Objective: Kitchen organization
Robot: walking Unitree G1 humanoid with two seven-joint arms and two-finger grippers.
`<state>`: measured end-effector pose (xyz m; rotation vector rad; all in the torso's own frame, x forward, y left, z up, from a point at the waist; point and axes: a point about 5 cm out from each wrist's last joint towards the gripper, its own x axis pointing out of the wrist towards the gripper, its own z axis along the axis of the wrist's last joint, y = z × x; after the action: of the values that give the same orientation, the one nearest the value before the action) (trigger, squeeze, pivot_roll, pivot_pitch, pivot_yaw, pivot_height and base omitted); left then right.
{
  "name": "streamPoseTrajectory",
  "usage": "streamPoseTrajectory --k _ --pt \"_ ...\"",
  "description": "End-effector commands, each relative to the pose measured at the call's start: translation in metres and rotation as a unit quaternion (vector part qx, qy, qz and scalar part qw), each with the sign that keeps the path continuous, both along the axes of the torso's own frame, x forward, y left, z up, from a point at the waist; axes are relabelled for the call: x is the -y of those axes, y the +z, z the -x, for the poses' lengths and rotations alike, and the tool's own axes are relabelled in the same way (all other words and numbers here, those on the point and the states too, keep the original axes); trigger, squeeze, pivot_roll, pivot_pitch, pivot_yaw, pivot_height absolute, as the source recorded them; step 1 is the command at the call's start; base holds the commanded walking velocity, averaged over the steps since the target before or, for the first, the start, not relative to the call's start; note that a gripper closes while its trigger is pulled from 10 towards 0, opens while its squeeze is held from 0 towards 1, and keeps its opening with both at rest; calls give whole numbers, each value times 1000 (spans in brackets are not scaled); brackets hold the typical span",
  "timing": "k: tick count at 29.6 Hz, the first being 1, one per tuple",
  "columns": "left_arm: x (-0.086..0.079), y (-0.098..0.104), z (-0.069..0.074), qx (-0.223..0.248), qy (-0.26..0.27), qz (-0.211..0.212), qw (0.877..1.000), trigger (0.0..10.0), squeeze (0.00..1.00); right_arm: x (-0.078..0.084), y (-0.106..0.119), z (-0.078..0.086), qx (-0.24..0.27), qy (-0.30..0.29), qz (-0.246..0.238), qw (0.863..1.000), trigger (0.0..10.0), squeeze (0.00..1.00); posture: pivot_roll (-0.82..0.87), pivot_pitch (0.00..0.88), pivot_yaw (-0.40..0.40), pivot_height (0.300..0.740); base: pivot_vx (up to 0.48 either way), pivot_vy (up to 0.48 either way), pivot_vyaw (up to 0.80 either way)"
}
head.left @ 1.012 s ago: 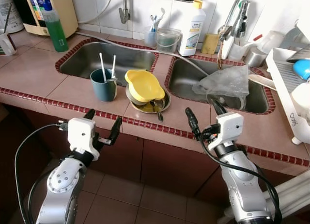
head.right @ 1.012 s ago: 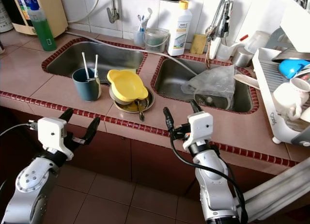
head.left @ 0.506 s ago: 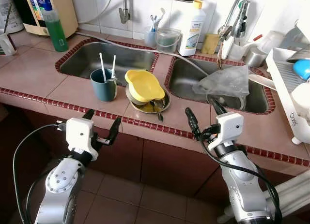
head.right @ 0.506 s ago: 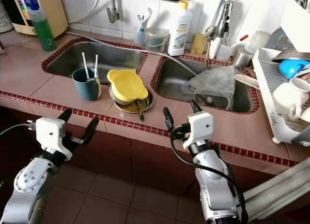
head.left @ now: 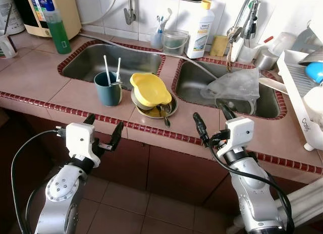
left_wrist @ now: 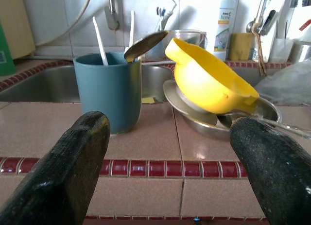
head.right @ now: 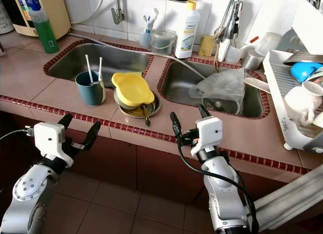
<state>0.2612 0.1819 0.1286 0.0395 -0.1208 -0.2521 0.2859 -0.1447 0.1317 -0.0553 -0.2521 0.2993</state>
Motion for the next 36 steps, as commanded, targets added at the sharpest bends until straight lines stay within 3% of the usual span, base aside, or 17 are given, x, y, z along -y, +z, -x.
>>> streamPoseTrajectory --k 1,16,36 --pt "-2 5 -1 7 4 -1 1000 10000 0 1 6 0 9 2 -1 1000 10000 0 -33 29 -44 740 281 0 0" --pt "-1 6 -3 9 7 1 1000 10000 0 2 6 -1 10 0 0 1000 10000 0 -31 23 -45 740 285 0 0" --pt "0 11 -4 26 6 -2 1000 10000 0 2 7 -3 10 3 1 1000 10000 0 -28 25 -48 740 0 0 0"
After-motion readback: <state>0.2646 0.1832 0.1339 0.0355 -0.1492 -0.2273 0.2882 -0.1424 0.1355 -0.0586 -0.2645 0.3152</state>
